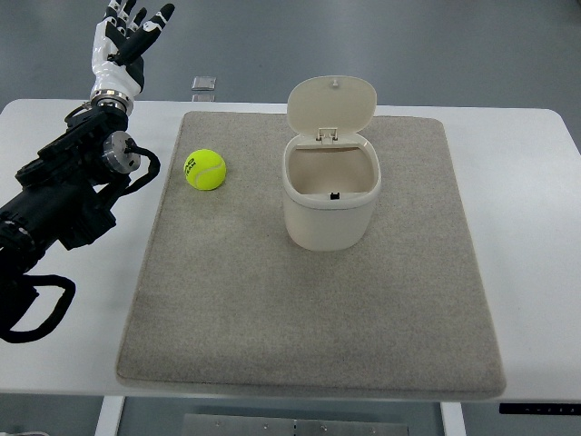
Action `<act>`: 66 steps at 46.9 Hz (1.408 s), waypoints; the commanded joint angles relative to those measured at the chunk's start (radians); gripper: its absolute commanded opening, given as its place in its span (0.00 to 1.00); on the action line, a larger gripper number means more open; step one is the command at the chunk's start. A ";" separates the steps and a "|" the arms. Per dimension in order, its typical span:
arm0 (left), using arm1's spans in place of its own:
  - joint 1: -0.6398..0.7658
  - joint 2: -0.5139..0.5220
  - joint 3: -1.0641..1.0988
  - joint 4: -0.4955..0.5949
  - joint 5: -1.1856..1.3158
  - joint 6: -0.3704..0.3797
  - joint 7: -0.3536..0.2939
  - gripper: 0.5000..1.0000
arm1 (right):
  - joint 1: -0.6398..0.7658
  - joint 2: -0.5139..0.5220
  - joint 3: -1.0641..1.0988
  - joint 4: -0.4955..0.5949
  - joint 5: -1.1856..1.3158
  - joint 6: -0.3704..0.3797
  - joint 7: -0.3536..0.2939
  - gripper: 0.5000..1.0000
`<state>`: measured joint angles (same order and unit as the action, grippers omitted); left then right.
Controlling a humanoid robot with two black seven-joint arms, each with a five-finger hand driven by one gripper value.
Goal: Put tennis ball into box with left hand
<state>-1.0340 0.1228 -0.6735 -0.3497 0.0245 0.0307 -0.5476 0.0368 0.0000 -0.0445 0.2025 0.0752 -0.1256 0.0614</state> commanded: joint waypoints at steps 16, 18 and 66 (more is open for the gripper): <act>-0.001 -0.011 0.011 0.035 0.002 -0.006 0.002 0.94 | 0.000 0.000 0.000 0.000 0.000 0.001 0.000 0.80; -0.001 -0.009 0.011 0.035 0.002 -0.009 0.002 0.94 | 0.000 0.000 0.000 0.000 0.000 0.000 0.000 0.80; -0.001 0.005 0.015 0.038 0.003 -0.020 0.002 0.95 | 0.000 0.000 0.000 0.000 0.000 0.000 0.000 0.80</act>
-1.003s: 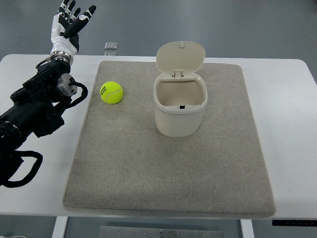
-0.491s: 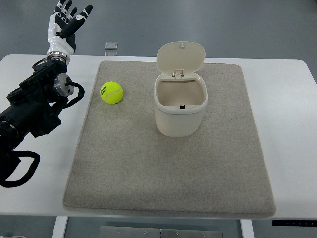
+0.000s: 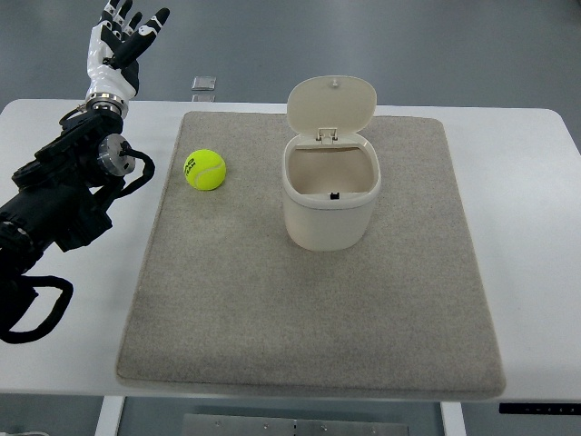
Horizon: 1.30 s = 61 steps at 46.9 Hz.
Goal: Put tennis ball into box with left hand
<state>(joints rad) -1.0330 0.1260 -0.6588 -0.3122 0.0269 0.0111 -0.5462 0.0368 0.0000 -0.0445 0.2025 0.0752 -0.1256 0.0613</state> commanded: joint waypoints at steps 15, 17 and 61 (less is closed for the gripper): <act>0.004 0.001 0.001 -0.002 0.015 -0.002 0.002 0.95 | 0.000 0.000 0.000 0.000 0.000 0.000 0.000 0.80; 0.004 0.003 0.002 -0.002 0.015 -0.005 0.002 0.95 | 0.000 0.000 0.000 0.000 0.000 0.000 0.000 0.80; -0.163 0.230 0.918 -0.008 0.088 -0.428 0.083 0.96 | 0.000 0.000 0.000 0.000 0.000 0.001 0.000 0.80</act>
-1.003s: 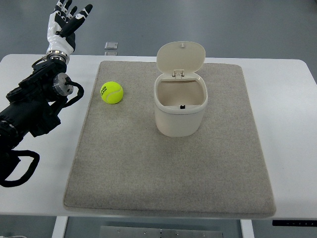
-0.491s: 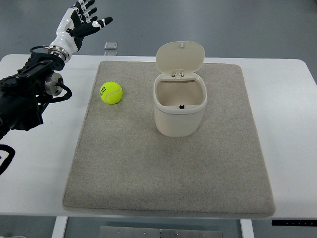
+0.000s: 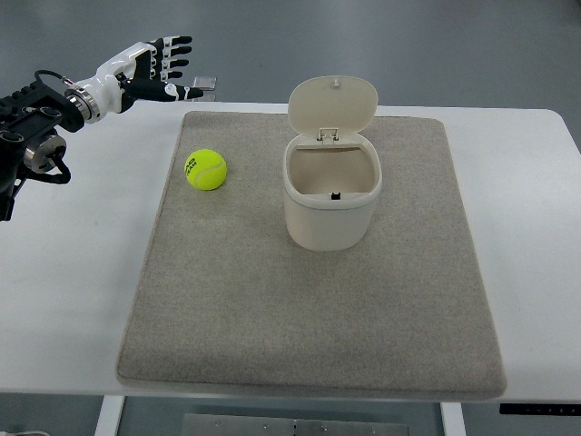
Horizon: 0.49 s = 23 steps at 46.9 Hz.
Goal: Put tennis ball into box with left hand
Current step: 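Swing the left hand down toward the yellow tennis ball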
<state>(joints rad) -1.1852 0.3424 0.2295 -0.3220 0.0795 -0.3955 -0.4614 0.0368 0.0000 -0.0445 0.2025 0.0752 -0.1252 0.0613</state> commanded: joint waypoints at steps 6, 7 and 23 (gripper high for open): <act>-0.043 0.047 0.030 0.003 0.163 -0.072 -0.003 0.96 | 0.000 0.000 0.000 0.000 0.000 -0.001 0.000 0.80; -0.048 0.049 0.027 0.003 0.184 -0.078 -0.003 0.96 | 0.000 0.000 0.000 0.000 0.000 -0.001 0.000 0.80; -0.082 0.067 0.021 -0.012 0.431 -0.158 -0.019 0.96 | 0.000 0.000 0.000 0.000 0.000 -0.001 0.000 0.80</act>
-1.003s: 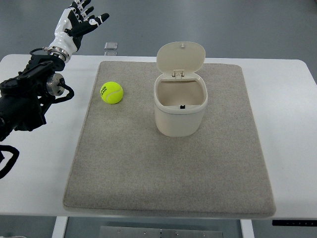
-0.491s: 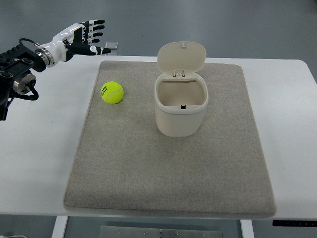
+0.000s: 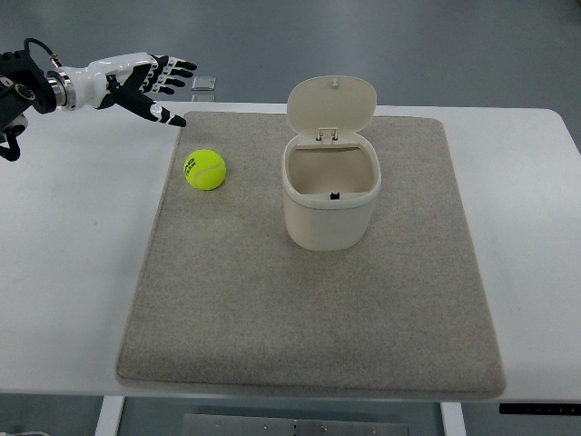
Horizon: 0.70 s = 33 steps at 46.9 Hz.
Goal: Put tennis ball into box with left hand
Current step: 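Swing the left hand down toward the yellow tennis ball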
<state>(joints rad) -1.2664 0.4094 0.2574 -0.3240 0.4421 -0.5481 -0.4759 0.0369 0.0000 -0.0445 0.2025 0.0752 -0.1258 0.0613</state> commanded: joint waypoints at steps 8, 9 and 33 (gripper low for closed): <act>-0.024 0.014 -0.006 -0.052 0.197 -0.015 -0.013 0.95 | 0.000 0.000 0.000 0.000 0.000 0.000 0.000 0.81; -0.028 0.014 -0.006 -0.052 0.217 -0.015 -0.015 0.95 | 0.000 0.000 0.000 0.000 0.000 0.000 0.000 0.80; -0.077 0.046 0.000 -0.130 0.418 -0.019 -0.050 0.95 | 0.000 0.000 0.000 0.000 0.000 0.000 0.000 0.81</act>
<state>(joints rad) -1.3495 0.4549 0.2583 -0.4456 0.8566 -0.5693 -0.5253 0.0369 0.0000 -0.0445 0.2025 0.0752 -0.1255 0.0614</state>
